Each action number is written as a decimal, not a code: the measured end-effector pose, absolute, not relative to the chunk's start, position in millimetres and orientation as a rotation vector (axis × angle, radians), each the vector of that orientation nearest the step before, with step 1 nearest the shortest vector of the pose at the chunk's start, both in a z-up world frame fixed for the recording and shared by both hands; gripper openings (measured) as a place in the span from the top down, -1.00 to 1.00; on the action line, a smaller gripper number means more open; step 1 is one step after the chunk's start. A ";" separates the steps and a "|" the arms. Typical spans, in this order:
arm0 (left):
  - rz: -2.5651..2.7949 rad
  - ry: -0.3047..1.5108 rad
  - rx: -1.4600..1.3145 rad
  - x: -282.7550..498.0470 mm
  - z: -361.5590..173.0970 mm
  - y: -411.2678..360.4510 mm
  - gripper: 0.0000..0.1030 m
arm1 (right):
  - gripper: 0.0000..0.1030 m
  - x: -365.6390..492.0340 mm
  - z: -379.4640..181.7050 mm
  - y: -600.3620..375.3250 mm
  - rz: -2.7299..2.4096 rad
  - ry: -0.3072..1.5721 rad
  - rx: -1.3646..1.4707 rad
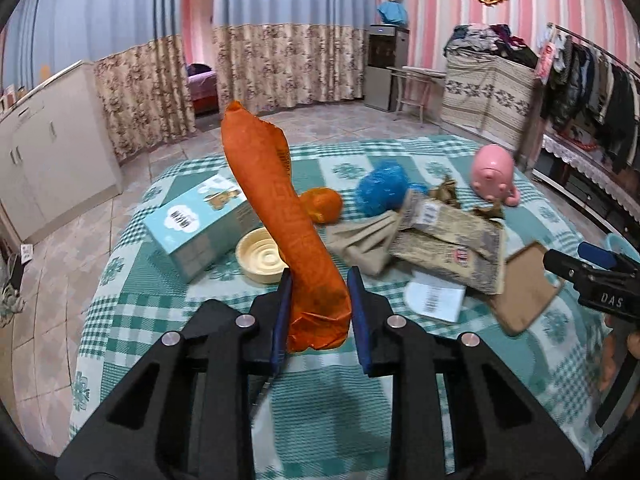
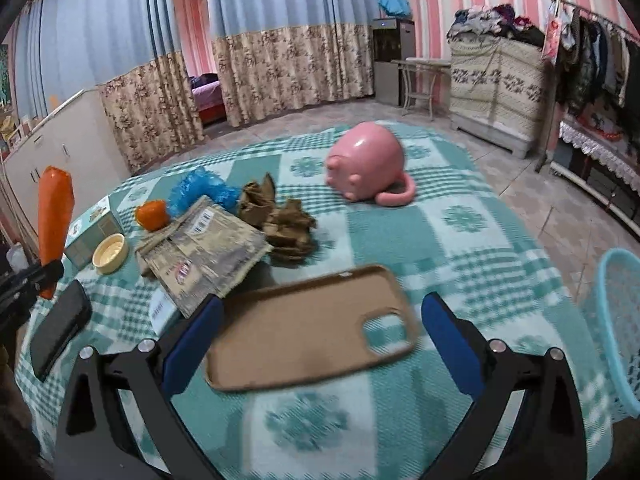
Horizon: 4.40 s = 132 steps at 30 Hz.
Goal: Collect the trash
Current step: 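Grasp the orange snack wrapper with the left tool, then grasp the printed snack bag with the right tool, then carry the orange wrapper and snack bag over the blue basket with both tools, then open the left tool to drop the wrapper while the right tool drops the snack bag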
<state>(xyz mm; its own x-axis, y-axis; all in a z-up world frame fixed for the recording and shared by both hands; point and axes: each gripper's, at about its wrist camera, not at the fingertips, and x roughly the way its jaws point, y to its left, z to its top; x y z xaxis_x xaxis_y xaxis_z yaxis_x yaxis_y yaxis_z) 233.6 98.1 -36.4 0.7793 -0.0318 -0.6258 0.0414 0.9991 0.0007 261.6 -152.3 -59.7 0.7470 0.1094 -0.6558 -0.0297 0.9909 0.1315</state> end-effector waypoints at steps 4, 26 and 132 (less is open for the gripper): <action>-0.028 0.697 -0.023 240.1 -45.1 114.8 0.50 | -0.66 281.3 -69.7 -136.6 0.123 0.769 0.130; -0.023 0.676 -0.025 241.9 -37.5 117.8 0.50 | 0.99 286.7 -65.6 -133.7 0.281 0.755 0.214; -0.750 0.593 0.316 208.6 -58.4 -437.1 -0.62 | 0.97 62.2 -41.3 -572.9 -0.427 0.527 0.385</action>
<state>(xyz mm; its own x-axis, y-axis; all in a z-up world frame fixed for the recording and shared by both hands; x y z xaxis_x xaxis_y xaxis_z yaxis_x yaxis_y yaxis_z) 208.6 -437.1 -58.4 0.5804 -0.5437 -0.6062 0.7155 0.6959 0.0609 62.2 -572.9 -41.3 0.7816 -0.2882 -0.5532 0.4810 0.8431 0.2404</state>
